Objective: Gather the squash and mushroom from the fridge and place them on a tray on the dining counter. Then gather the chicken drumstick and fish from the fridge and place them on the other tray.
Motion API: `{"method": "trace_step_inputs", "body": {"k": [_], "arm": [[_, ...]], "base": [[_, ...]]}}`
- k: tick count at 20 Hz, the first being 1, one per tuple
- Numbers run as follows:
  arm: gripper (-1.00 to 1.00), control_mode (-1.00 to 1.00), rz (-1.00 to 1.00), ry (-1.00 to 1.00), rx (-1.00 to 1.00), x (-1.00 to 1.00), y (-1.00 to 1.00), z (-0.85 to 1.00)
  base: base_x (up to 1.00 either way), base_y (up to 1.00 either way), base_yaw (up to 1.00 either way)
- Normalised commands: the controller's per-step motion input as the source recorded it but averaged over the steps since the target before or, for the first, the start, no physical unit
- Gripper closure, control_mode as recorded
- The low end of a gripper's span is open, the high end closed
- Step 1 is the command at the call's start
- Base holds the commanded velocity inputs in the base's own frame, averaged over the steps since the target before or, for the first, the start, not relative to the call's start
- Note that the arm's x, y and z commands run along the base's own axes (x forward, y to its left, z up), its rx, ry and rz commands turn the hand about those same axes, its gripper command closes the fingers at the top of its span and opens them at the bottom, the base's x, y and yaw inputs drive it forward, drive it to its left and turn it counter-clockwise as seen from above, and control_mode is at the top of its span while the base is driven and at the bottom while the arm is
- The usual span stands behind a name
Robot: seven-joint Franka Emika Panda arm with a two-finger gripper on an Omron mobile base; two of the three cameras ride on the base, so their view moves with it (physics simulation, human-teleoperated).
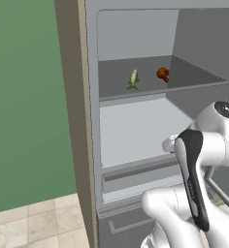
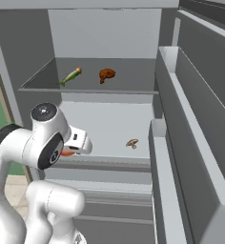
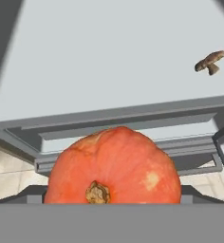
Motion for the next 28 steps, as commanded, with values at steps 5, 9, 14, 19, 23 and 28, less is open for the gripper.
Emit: {"method": "trace_step_inputs", "body": {"k": [5, 9, 14, 19, 23, 28], "arm": [[1.0, -1.0, 0.0, 0.09, 0.0, -0.65, 0.0, 0.65], [1.0, -1.0, 0.0, 0.06, 0.0, -0.6, 0.0, 0.65], [1.0, -1.0, 0.0, 0.03, 0.0, -0.59, 0.0, 0.44], [1.0, -1.0, 0.0, 0.0, -0.01, -0.38, 0.09, 0.07], [1.0, -1.0, 0.0, 0.0, 0.0, -0.02, 0.0, 0.0], [1.0, 1.0, 0.0, -0.01, -0.01, -0.02, 0.02, 0.0]], "base": [[0.0, 0.0, 0.0], [0.0, 0.0, 0.0], [0.0, 0.0, 0.0], [0.0, 0.0, 0.0], [0.0, 0.0, 0.0], [-0.21, 0.08, 0.0]]}}
